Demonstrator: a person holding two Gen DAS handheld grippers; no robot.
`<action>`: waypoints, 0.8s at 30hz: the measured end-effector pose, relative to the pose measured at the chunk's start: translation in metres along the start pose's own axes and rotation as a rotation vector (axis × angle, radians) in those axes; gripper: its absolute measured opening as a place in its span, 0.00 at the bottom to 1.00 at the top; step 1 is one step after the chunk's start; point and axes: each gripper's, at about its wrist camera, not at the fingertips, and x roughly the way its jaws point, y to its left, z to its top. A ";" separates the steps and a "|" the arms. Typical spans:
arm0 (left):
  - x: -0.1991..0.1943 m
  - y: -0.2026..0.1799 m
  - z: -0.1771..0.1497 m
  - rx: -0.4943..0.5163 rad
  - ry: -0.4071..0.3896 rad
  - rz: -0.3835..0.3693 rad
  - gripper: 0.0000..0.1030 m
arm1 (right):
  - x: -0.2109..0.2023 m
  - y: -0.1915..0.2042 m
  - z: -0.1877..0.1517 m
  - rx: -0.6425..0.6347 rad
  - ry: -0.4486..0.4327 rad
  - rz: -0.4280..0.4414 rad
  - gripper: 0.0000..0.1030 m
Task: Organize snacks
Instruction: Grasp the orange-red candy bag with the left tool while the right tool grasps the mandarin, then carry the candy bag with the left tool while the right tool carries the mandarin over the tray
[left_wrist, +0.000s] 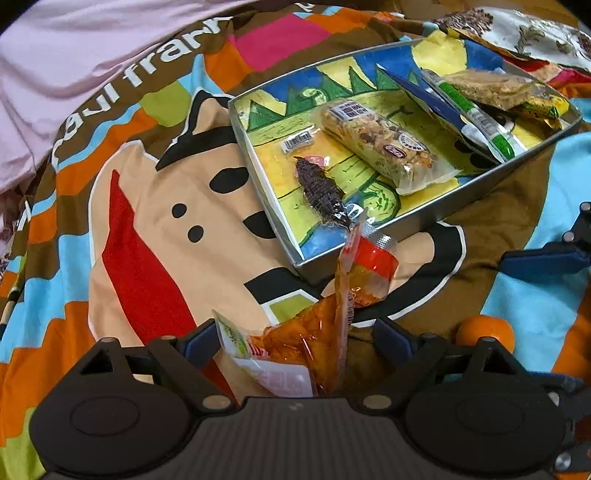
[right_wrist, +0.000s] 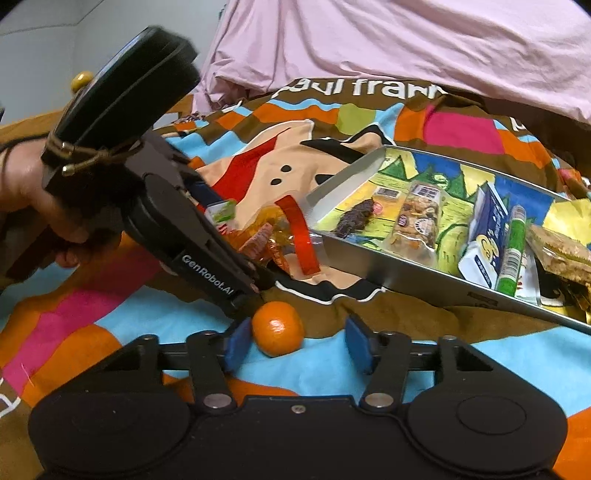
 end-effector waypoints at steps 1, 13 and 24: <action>-0.001 -0.001 0.000 0.015 -0.002 -0.006 0.82 | 0.000 0.001 0.000 -0.006 0.000 0.000 0.54; -0.011 -0.005 -0.005 0.068 -0.034 -0.002 0.57 | 0.002 0.004 -0.002 -0.033 0.010 0.001 0.44; -0.028 -0.027 -0.016 0.134 -0.059 0.045 0.52 | -0.001 0.006 -0.003 -0.037 -0.009 -0.002 0.29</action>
